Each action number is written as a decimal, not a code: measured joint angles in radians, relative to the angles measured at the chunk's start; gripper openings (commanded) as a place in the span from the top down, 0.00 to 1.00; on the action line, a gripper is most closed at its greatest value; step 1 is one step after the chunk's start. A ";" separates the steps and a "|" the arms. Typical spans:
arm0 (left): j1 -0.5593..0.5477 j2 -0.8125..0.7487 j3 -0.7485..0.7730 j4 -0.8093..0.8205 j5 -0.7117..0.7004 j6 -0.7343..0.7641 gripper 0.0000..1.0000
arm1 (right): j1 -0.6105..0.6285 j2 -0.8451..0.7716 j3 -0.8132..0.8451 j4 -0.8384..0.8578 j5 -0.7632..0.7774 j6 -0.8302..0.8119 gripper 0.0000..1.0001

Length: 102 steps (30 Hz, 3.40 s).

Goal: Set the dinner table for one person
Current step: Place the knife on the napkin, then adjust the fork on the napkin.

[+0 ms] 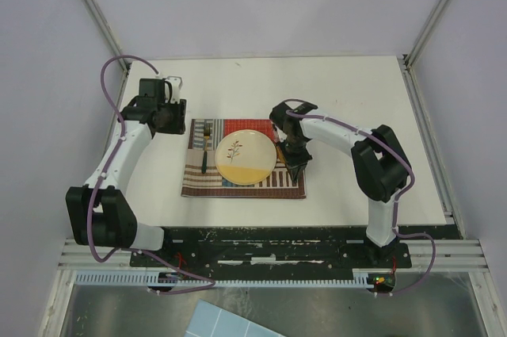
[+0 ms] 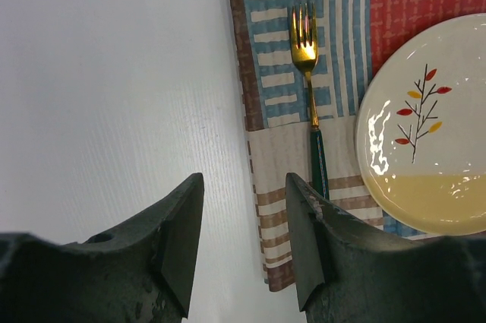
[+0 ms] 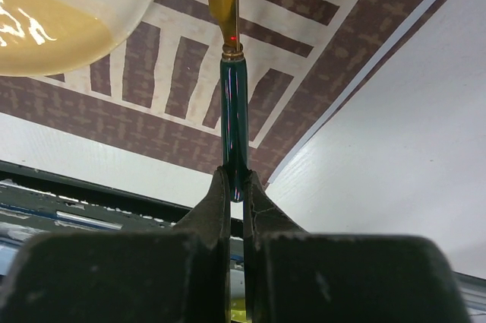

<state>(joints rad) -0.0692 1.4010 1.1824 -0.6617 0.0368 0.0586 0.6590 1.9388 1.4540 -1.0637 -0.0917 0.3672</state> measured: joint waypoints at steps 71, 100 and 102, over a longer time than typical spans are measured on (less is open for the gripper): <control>-0.037 -0.014 0.002 -0.005 0.019 -0.001 0.46 | -0.213 -0.156 0.019 0.009 0.066 -0.227 0.57; -0.176 0.135 -0.135 0.114 -0.040 0.001 0.43 | -0.661 -0.113 0.290 -0.132 -0.062 -0.538 0.65; -0.179 0.164 -0.135 0.122 -0.046 0.000 0.43 | -0.666 -0.131 0.277 -0.134 -0.063 -0.546 0.66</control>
<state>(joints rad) -0.2485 1.5650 1.0477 -0.5400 -0.0093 0.0582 -0.0071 1.8076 1.7309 -1.1980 -0.1543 -0.1791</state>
